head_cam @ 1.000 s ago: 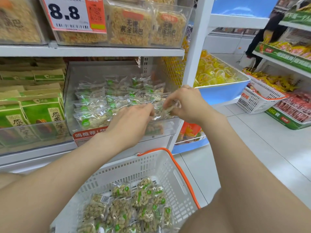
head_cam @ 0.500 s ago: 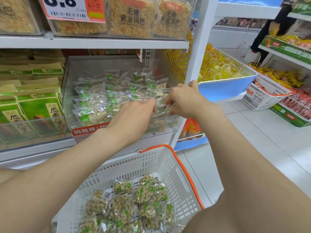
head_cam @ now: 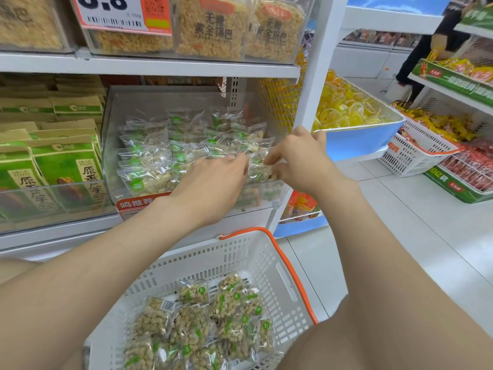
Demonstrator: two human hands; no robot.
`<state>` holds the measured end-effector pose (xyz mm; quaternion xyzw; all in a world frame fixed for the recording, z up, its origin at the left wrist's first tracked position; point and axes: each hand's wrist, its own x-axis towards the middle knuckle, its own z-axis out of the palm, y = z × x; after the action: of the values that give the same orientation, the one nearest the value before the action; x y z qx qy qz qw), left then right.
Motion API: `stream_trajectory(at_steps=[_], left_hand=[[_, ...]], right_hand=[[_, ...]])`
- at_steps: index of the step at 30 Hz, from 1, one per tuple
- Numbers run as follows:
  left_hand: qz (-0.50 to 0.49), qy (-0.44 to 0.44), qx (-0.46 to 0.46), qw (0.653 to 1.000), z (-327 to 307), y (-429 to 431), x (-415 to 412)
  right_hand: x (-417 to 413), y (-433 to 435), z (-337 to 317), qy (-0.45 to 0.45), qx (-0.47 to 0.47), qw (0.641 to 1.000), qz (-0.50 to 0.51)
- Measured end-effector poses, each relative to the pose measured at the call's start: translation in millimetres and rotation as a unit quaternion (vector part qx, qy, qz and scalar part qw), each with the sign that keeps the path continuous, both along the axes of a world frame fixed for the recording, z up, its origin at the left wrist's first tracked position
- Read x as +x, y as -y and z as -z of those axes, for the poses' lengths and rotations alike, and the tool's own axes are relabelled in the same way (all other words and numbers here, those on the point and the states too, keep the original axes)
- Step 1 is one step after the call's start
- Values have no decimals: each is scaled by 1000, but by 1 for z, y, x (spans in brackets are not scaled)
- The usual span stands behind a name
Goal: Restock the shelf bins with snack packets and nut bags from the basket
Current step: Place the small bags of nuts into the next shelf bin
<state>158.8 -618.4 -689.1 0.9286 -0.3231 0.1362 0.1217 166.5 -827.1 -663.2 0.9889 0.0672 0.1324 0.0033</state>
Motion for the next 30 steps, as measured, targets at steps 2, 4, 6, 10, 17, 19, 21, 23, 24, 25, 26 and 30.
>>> stream_trajectory(at_steps=[2, 4, 6, 10, 17, 19, 21, 23, 24, 25, 26, 30], left_hand=[[17, 3, -23, 1000, -1, -5, -6], [30, 43, -35, 998, 0, -14, -12], [37, 79, -39, 995, -3, -23, -18], [37, 117, -30, 992, -5, -41, -35], [151, 156, 139, 966, 21, -65, -54], [183, 150, 152, 960, 31, -72, -55], [197, 117, 185, 956, 41, -78, -58], [206, 24, 241, 948, 51, -81, -63], [208, -33, 264, 941, 57, -82, -65], [207, -82, 284, 932, 63, -82, -67], [205, -113, 298, 925, 69, -82, -68], [171, -163, 360, 903, 90, -79, -65]], right_hand=[[-5, -4, 2, 17, -14, 1000, 3], [-14, -14, 3, 65, 9, 998, -5], [-28, -31, 0, 102, 106, 989, -34], [-57, -66, 7, -5, 184, 979, -84], [-69, -93, 86, -334, 11, 940, -68], [-67, -101, 112, -382, -34, 920, -76], [-64, -108, 138, -417, -57, 904, -81], [-62, -115, 164, -434, -82, 893, -90], [-62, -118, 177, -442, -97, 887, -95], [-63, -120, 191, -453, -112, 879, -97], [-65, -122, 203, -464, -132, 870, -101], [-70, -127, 250, -494, -231, 829, -120]])
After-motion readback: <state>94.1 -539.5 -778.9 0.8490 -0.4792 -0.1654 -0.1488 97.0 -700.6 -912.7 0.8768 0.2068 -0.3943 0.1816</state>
